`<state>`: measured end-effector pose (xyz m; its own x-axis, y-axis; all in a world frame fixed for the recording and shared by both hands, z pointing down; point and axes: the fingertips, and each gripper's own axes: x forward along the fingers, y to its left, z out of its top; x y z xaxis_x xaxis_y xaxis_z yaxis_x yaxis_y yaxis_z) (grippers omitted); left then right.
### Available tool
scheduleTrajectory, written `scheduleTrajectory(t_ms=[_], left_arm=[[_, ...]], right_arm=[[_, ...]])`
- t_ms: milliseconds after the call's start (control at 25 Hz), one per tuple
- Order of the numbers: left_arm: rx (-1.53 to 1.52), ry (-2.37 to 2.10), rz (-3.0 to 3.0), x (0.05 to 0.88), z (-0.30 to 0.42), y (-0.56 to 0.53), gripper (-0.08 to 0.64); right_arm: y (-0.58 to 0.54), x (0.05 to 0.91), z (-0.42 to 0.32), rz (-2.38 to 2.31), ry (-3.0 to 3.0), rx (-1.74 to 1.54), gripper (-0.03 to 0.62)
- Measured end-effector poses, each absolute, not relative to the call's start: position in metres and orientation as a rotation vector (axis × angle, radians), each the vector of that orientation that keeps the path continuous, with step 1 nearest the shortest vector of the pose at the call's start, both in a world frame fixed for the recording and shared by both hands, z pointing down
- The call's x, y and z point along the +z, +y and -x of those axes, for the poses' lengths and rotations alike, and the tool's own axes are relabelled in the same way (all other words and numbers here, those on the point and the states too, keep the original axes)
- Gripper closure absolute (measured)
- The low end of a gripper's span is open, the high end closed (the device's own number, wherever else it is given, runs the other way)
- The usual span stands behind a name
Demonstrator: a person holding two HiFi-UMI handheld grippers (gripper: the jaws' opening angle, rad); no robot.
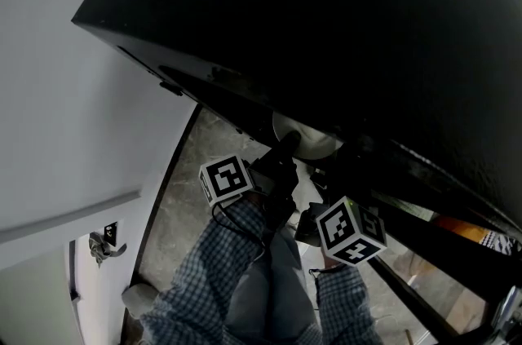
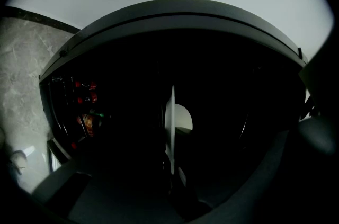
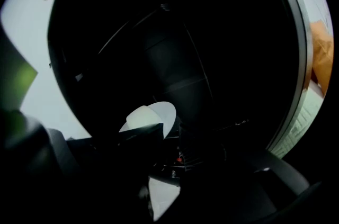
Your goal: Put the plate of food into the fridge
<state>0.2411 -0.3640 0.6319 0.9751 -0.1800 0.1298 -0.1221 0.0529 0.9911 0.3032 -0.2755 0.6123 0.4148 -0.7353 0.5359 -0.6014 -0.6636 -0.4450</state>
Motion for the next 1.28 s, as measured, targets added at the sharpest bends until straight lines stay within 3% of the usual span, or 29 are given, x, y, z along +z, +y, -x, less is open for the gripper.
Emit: scheduleTrajectory(t_ms=[440,880,1120,1280], left_arm=[[-0.041,-0.263,-1.525,0.635,-0.245,-0.375,0.532],[-0.054,-0.220,-1.505,0.633,-0.249,-0.374,0.532],[-0.055,-0.207,-1.502,0.632,-0.250,-0.373,0.532],[-0.036,-0.220,-1.510,0.636,-0.247,-0.374,0.532]], right_arm=[[-0.294,0.587,-0.271,2.793,1.810,-0.820,0.518],[-0.306,0.616,-0.231,3.090,2.936,-0.069,0.517],[-0.315,0.626,-0.231,3.100,3.151,0.247,0.518],[-0.318,0.628,-0.229,3.078,3.177,0.249,0.551]])
